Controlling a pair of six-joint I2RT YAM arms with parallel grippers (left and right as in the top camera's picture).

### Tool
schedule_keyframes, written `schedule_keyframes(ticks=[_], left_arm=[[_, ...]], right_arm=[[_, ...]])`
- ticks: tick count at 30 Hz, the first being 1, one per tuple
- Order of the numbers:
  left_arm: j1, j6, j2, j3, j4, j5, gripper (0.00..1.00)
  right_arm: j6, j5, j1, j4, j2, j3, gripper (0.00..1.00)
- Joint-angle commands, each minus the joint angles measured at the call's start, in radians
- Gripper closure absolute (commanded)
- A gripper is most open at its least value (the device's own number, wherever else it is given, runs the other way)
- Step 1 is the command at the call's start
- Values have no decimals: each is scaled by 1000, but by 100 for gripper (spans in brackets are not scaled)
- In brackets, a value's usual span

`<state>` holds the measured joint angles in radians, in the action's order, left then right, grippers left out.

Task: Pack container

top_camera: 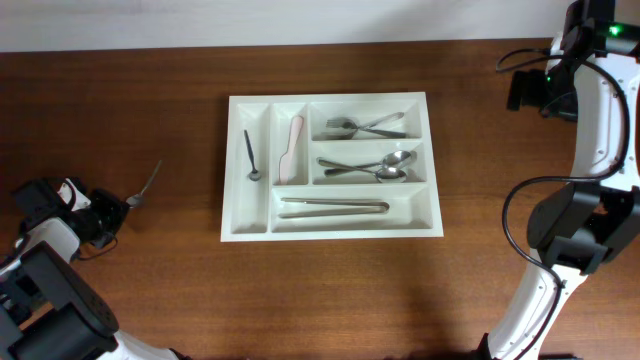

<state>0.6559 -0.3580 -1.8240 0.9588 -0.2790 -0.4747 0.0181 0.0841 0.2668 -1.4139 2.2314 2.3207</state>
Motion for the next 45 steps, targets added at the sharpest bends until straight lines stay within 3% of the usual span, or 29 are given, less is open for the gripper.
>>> schedule_keyframes(ticks=[1,9,10,12,17,45], left_arm=[[6,3,-9,-12,3,-1,98],[6,-12,-9,-12,6,-19,98],[6,-12,-9,-12,6,-18,93],[6,-11,-9,-12,3,-18,73],[6,-12,-9,-12,5,-18,62],[-49,-42,-10,-12,88,-13,61]], right_arm=[[-3,-2,-5,0,-29,6,1],[-3,-2,-5,0,-29,6,1],[-3,-2,-5,0,-29,6,1],[-3,-2,-5,0,-29,6,1],[-3,-2,-5,0,-29,6,1],[-3,-2,-5,0,-29,6,1]])
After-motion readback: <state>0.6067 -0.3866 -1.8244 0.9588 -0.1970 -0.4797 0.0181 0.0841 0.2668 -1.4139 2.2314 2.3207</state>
